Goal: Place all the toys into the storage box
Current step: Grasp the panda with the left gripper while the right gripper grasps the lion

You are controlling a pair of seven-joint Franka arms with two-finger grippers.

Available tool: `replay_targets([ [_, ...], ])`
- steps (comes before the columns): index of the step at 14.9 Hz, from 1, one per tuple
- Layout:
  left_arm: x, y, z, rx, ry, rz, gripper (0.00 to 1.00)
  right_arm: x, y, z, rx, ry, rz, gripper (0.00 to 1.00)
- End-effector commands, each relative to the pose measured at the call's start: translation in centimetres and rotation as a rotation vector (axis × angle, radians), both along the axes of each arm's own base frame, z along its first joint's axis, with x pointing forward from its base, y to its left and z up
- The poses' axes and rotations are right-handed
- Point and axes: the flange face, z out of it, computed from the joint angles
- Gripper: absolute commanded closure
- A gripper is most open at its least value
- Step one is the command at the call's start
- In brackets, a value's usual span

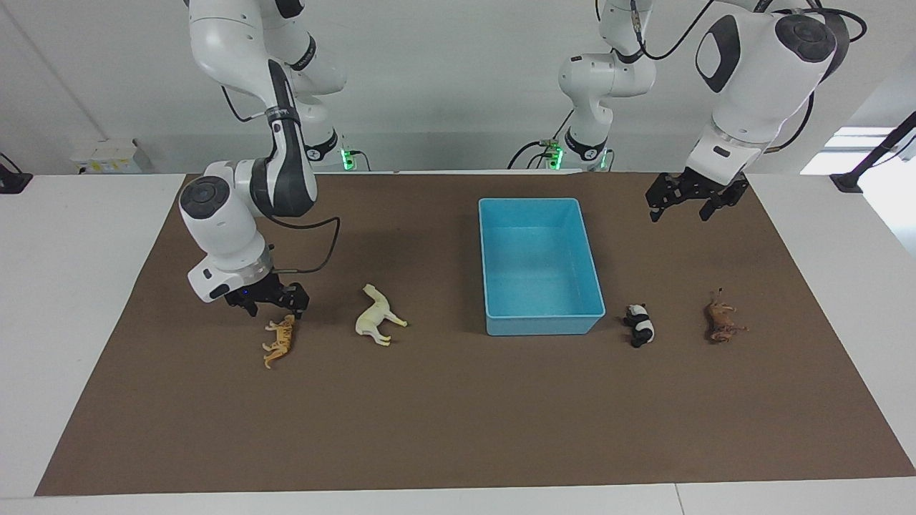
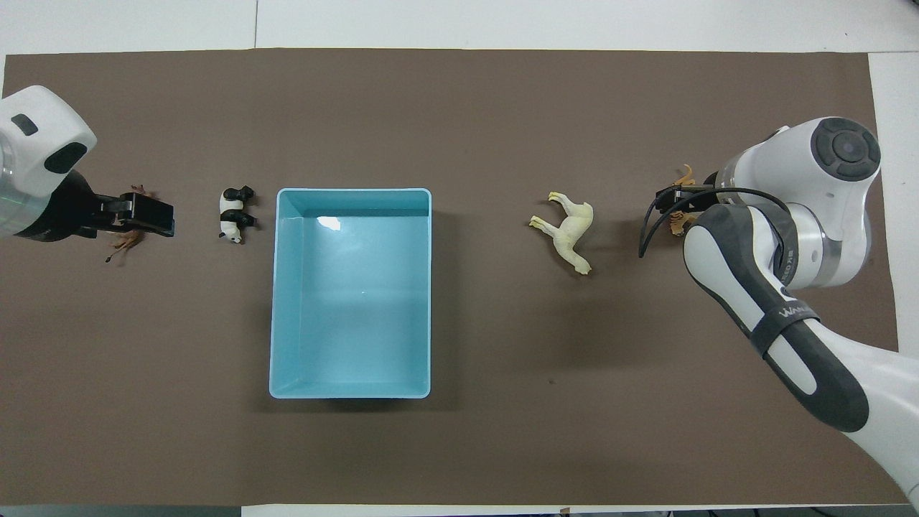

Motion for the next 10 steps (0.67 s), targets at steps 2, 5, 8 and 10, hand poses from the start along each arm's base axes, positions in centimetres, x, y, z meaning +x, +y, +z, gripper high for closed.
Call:
replay_targets([
  [2,0.4,1.9,-1.2,0.018,-0.041,0.026,0.00,0.2,-0.4,-0.3,-0.010,-0.015,0.070,0.00],
  [5,2.8,1.8,-5.3,0.021,-0.040,0.024,0.00,0.5,-0.4,-0.9,-0.022,-0.029,0.090,0.00],
  [8,4.0,1.8,-11.0,0.014,-0.071,0.021,0.00,0.8,-0.4,-1.7,-0.029,-0.038,0.098,0.00],
  [10,4.1,1.7,-14.8,0.009,-0.096,0.019,0.00,0.9,-0.6,-2.1,-0.031,-0.047,0.099,0.00],
])
